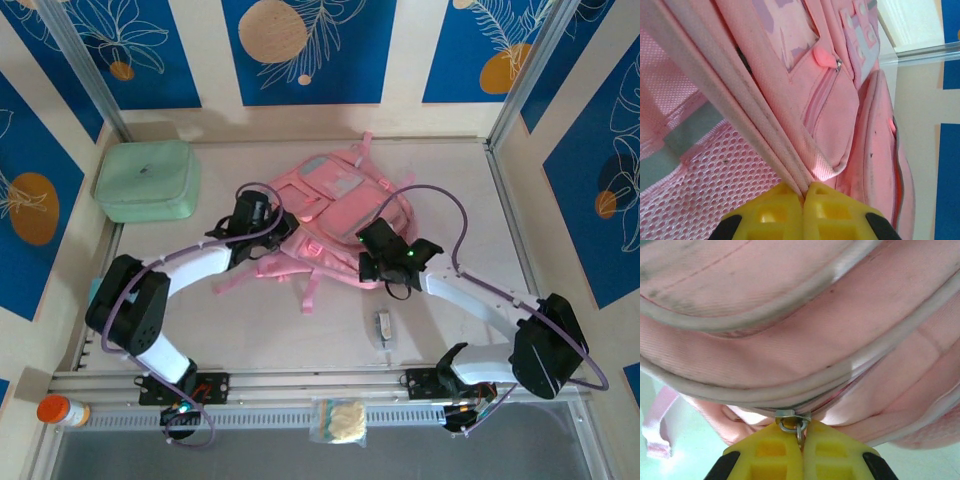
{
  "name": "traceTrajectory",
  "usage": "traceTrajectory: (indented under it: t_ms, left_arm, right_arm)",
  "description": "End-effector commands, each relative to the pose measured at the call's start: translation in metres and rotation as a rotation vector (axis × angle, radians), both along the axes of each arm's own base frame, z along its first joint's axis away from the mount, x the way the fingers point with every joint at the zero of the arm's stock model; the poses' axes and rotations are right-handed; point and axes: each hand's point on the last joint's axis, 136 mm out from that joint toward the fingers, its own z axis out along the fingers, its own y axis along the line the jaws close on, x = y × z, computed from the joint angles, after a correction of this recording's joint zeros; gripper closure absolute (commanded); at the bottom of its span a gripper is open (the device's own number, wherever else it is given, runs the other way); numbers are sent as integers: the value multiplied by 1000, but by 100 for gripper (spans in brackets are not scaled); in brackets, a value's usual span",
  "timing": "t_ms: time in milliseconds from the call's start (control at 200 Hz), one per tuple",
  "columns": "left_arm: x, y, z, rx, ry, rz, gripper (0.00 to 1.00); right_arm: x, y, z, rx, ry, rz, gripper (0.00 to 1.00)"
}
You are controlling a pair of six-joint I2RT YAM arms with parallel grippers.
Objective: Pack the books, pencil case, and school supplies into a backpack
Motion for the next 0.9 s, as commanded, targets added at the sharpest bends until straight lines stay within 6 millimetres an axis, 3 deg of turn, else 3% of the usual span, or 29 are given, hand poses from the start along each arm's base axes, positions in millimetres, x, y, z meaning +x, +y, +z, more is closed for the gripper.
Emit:
traceTrajectory:
  t_ms: [0, 135, 215, 305, 450, 530, 650, 730, 895]
  left_arm:
    - [43, 17, 21, 65, -105, 22, 100]
    - [76, -4, 37, -17, -151, -84, 100]
    - [83, -5, 37, -6, -135, -123, 93]
    - [69, 8, 34, 37, -132, -111, 68]
    - [26, 13, 23, -1, -87, -79, 54]
    - [1, 2, 23, -66, -85, -47, 52]
    - [-29, -13, 7, -108, -38, 8, 50]
    - [-37, -23, 2, -139, -31, 52, 48]
    - [-34, -53, 3, -184, -33, 59, 49]
  right_arm:
    - [-25, 9, 10, 27, 80, 96, 100]
    - [-17, 86, 32, 305, 107, 209, 100]
    - [-2, 108, 33, 326, 119, 208, 100]
    - [12, 109, 22, 224, 83, 178, 100]
    - [13, 107, 2, 212, 99, 163, 100]
    - [14, 107, -2, 211, 98, 154, 100]
    - [14, 107, -3, 208, 100, 151, 100]
    - [12, 107, -5, 201, 94, 157, 100]
    - [9, 109, -5, 205, 96, 165, 100]
